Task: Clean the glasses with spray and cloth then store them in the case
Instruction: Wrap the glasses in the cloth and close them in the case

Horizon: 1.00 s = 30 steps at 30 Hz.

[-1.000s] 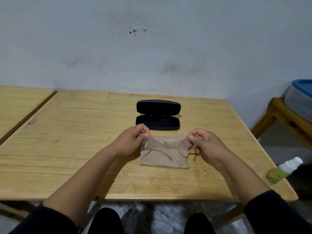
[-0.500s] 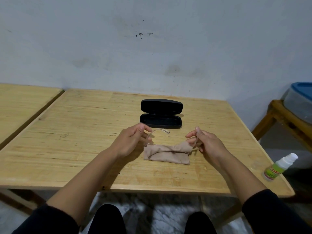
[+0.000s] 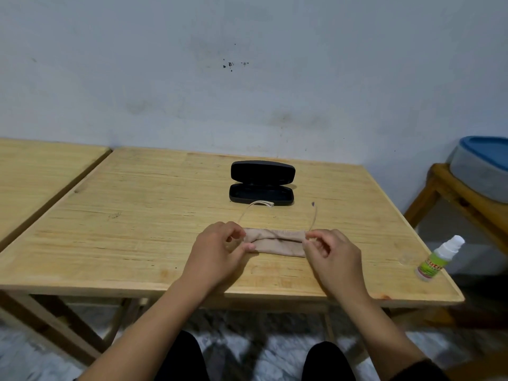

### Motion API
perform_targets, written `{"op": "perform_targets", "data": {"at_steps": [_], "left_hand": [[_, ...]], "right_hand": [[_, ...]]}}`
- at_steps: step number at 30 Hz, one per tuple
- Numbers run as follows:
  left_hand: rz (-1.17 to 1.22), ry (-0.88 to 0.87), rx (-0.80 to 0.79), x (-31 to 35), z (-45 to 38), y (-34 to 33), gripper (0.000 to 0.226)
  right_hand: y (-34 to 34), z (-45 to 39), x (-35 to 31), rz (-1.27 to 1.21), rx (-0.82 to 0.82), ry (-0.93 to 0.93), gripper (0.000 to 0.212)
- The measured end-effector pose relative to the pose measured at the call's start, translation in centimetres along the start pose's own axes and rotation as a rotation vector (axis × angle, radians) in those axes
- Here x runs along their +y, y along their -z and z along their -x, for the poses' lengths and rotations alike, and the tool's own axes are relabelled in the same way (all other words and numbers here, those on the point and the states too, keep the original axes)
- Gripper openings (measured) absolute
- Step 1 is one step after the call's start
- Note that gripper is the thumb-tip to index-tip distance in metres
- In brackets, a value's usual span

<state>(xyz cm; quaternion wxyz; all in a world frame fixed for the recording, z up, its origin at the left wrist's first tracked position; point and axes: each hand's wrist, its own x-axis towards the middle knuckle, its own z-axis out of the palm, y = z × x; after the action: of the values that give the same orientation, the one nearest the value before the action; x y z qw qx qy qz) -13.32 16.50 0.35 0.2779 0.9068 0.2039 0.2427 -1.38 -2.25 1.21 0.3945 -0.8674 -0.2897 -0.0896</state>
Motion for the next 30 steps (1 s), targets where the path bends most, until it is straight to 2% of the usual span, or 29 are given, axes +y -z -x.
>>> {"op": "perform_targets", "data": {"at_steps": [3,6,14,22,30], "left_hand": [[-0.082,0.030,-0.005,0.4,-0.5,-0.3,0.025],[-0.108,0.029,-0.005,0.4,-0.9,-0.4,0.020],[-0.077,-0.128,0.008,-0.6,-0.7,0.9,0.010],[-0.124,-0.168,-0.068,-1.6,-0.4,1.5,0.011],[-0.010,-0.152,-0.069,-1.0,-0.7,1.5,0.011]], "right_hand": [[-0.9,-0.4,-0.2,0.160,-0.044,0.059,0.034],[-1.3,-0.9,-0.5,0.253,-0.102,0.018,0.033],[-0.4,-1.4,0.5,0.087,-0.120,0.116,0.008],[0.6,-1.0,2.1,0.075,-0.192,0.192,0.014],[0.3,-0.8,1.5,-0.015,-0.162,0.122,0.023]]}}
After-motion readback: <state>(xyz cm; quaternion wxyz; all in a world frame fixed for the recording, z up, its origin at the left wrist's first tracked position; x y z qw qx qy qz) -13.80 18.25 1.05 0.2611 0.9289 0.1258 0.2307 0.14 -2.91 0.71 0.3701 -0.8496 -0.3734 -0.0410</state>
